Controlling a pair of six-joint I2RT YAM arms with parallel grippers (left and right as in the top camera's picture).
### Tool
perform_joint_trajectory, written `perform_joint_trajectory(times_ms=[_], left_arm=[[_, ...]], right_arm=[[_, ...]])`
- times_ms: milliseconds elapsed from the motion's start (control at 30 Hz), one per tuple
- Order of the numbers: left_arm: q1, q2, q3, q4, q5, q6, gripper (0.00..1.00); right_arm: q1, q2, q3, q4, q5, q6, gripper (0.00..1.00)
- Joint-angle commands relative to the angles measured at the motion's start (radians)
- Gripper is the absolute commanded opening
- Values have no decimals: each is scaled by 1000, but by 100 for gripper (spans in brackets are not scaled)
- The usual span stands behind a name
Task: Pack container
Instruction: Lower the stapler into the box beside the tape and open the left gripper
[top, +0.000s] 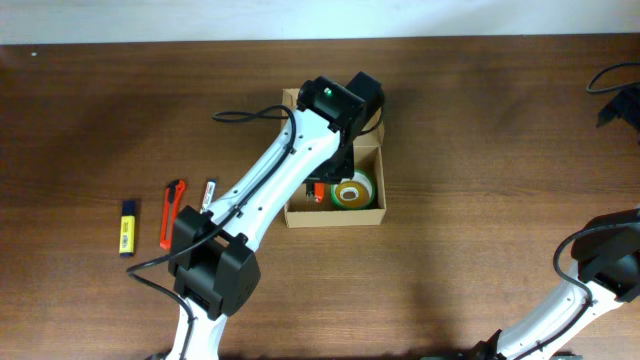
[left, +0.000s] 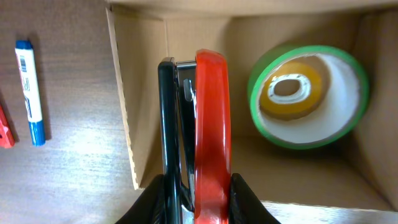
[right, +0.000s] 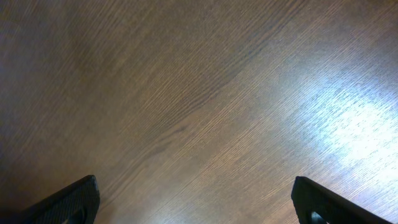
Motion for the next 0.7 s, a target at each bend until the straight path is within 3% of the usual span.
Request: perform_joint_trajectory(times_ms=[0, 667], left_arm=[[9, -1, -24, -2, 5, -13, 2], [49, -1, -155, 101, 21, 56, 2]], right_arm=[[-1, -28, -3, 0, 6, 1, 99], [-1, -28, -3, 0, 6, 1, 99]])
